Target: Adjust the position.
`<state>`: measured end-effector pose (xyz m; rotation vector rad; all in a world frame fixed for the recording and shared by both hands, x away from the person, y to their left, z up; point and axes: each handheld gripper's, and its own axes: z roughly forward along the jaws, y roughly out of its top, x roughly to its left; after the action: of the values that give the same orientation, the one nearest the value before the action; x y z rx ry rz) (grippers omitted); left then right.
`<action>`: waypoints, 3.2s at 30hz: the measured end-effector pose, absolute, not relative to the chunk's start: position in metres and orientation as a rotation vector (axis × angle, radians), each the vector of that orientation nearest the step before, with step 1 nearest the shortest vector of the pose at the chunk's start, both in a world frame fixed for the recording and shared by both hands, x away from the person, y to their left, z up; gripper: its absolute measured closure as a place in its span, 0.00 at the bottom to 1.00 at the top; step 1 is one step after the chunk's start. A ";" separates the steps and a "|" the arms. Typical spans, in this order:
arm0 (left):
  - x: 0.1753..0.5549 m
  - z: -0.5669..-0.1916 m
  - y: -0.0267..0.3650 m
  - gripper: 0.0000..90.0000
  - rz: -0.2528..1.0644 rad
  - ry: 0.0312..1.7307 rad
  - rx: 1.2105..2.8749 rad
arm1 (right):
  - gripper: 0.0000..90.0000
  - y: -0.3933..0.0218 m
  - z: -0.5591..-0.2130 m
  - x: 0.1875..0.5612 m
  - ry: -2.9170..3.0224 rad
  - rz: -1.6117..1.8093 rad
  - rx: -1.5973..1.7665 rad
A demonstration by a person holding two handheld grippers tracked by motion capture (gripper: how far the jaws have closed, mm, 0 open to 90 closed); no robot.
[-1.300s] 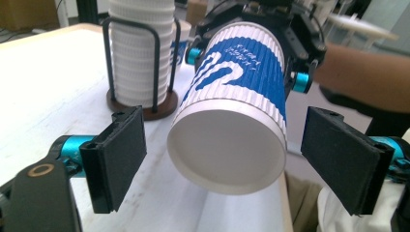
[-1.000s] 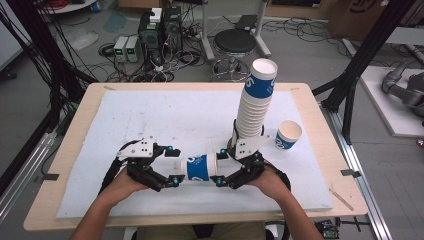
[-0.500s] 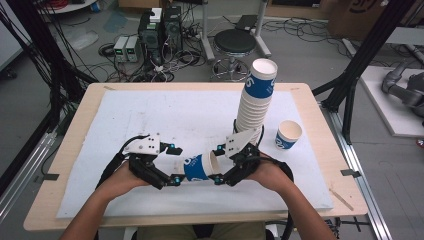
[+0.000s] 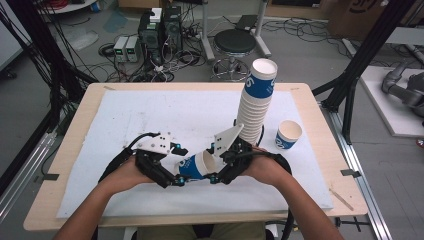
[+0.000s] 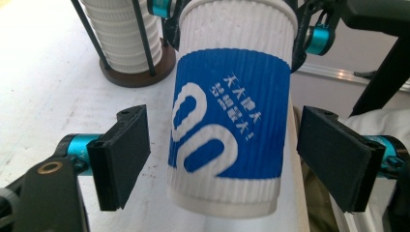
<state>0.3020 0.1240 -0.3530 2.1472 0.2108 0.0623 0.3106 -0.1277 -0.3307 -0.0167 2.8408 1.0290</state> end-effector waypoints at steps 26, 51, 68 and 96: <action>0.307 -0.356 0.099 0.29 0.015 0.169 2.348 | 0.31 -0.111 -0.329 0.309 2.882 0.825 -0.094; 0.307 -0.370 0.100 0.32 -0.054 0.153 2.301 | 0.24 -0.105 -0.329 0.305 2.892 0.797 -0.150; 0.308 -0.396 0.125 0.30 0.015 0.300 2.048 | 0.24 -0.156 -0.323 0.306 2.699 1.325 0.184; 0.306 -0.409 0.157 0.29 0.148 0.382 1.776 | 0.24 -0.249 -0.358 0.291 2.311 1.507 0.560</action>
<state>0.3064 0.1574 -0.4089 1.7763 0.3816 0.1481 0.2911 -0.2487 -0.3580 0.5601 2.3105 1.5072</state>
